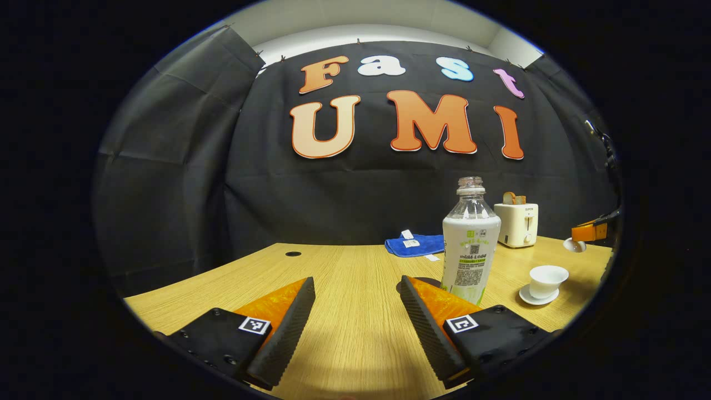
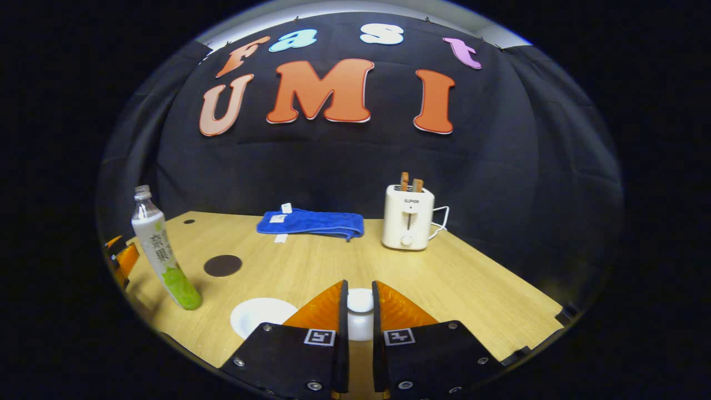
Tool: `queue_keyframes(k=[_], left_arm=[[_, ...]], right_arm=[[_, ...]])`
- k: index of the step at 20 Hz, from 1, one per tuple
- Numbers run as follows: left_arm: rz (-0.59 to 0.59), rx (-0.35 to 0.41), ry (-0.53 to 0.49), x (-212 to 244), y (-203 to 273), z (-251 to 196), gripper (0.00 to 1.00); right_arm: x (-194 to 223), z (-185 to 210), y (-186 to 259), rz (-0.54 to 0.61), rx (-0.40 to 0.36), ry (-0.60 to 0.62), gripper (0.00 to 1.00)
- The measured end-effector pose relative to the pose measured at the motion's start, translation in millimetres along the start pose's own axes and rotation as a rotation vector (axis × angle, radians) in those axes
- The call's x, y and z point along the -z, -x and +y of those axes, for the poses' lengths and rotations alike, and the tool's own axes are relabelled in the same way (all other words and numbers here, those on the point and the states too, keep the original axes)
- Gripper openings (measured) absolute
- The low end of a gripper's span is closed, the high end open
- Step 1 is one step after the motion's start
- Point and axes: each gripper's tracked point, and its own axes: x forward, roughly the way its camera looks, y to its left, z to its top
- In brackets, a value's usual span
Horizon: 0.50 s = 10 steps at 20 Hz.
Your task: Open the teacup lid with one hand, grasp the water bottle and pour water into the teacup with the other hand; after pouring, place the water bottle on the coaster and then close the teacup lid.
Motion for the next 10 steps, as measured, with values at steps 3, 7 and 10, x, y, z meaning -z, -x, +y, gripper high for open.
queue_keyframes(k=[3, 7, 10], left_arm=[[0.000, 0.000, 0.000, 0, 1, 0, 0.99], [-0.001, 0.021, 0.001, 0, 1, -4, 0.96], [-0.002, 0.040, 0.001, -1, 2, -8, 0.99]], right_arm=[[17, -15, -4, 0.022, 0.023, -0.022, 0.17], [33, -28, -9, 0.026, 0.045, -0.066, 0.17], [40, -33, -8, 0.033, 0.049, -0.078, 0.17]])
